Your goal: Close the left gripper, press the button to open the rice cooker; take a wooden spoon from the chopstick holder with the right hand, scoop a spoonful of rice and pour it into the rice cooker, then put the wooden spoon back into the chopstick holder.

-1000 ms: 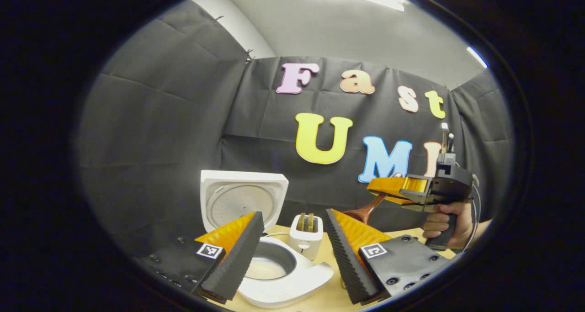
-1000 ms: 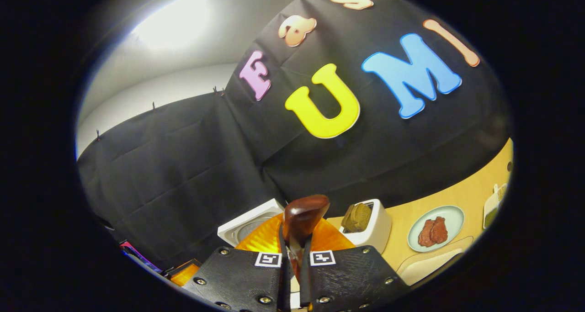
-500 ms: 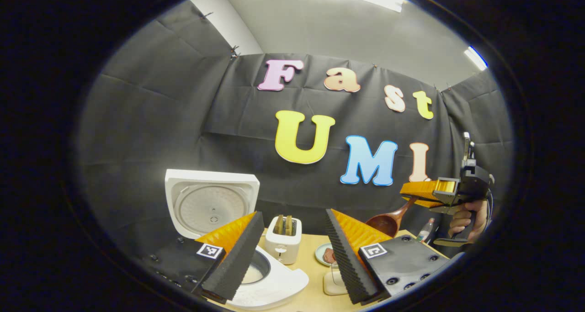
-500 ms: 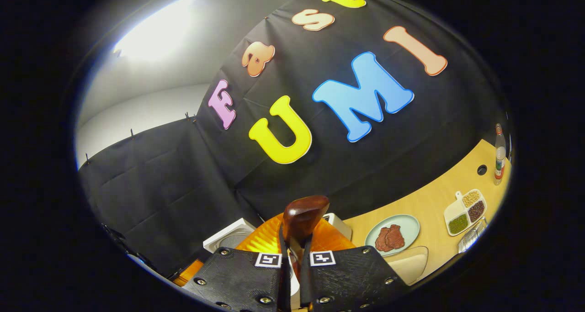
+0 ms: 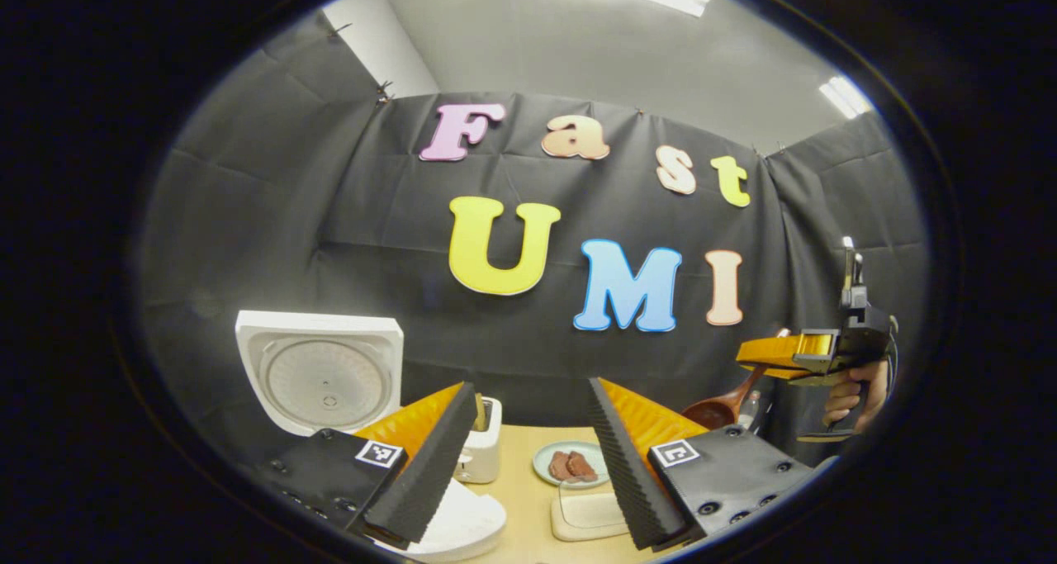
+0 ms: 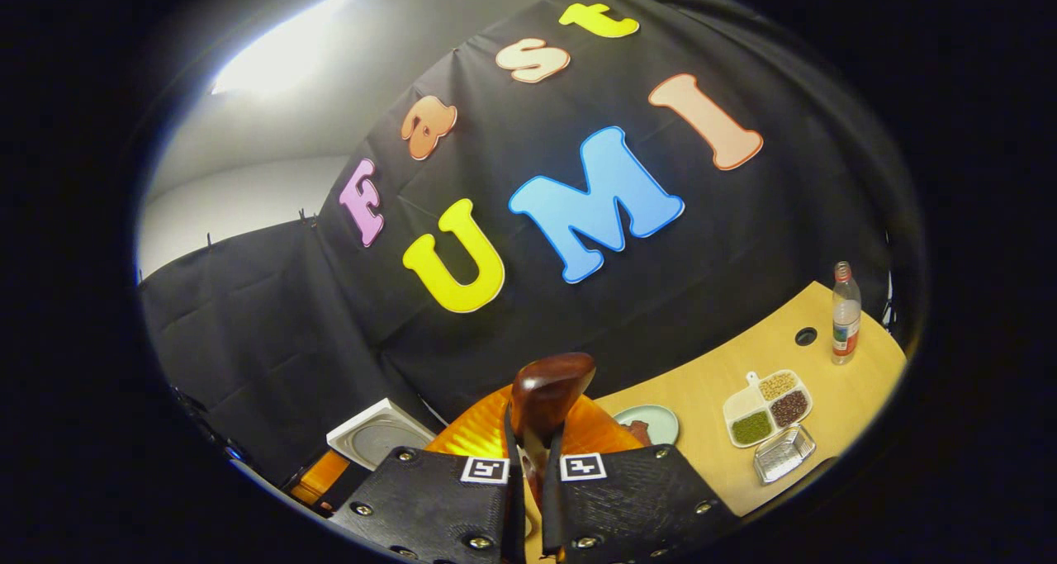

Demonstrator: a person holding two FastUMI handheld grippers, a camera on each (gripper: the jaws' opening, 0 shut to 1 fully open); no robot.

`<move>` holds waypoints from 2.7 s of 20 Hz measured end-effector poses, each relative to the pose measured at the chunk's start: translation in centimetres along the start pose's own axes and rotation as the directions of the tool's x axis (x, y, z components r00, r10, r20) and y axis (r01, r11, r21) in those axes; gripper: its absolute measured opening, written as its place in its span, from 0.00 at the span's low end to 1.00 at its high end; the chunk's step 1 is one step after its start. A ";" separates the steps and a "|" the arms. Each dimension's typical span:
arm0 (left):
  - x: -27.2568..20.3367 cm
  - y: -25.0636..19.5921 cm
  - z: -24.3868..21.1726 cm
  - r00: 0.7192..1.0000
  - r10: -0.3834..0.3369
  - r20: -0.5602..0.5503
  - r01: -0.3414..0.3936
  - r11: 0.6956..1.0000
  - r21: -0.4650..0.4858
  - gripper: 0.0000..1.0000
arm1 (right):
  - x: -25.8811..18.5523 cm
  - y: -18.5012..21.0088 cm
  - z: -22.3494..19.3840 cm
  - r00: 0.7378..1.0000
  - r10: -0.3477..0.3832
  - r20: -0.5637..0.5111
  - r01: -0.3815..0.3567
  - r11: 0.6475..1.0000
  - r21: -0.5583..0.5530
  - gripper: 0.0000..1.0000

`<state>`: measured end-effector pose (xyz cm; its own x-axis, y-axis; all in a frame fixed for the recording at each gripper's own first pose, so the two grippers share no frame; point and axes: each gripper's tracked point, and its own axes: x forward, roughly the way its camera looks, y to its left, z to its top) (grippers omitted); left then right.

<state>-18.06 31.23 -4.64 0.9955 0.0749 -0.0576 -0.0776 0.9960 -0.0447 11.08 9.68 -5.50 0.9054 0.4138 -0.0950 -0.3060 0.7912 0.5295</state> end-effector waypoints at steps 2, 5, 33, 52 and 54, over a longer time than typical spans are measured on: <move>-0.1 -0.7 0.0 1.000 -0.013 -0.005 0.013 1.000 -0.001 0.94 | -0.6 -1.5 0.4 1.000 -0.024 0.002 0.024 1.000 -0.013 0.08; 0.0 -1.8 -0.2 1.000 -0.025 -0.012 0.024 1.000 -0.005 0.94 | -1.4 -3.8 0.9 0.998 -0.059 0.003 0.059 0.998 -0.027 0.08; -1.9 -3.2 -1.3 0.997 0.007 -0.082 0.002 0.993 0.118 0.95 | 1.1 -26.3 -8.8 0.887 -0.448 -0.109 0.391 0.856 -0.339 0.08; -0.6 -4.5 -1.4 0.994 -0.080 -0.073 0.086 0.992 0.091 0.92 | -9.4 -22.7 1.1 0.867 -0.470 0.168 0.497 0.783 -0.373 1.00; 0.0 -3.9 -1.1 0.995 -0.066 -0.072 0.073 0.993 0.090 0.92 | -9.8 -20.1 2.1 0.878 -0.448 0.170 0.478 0.799 -0.364 0.99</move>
<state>-17.85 27.28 -5.54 0.9920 0.0050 -0.1261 0.0002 0.9991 0.0413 8.97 -11.24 -13.48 0.9819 -0.0672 -0.1773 0.0808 0.9942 0.0706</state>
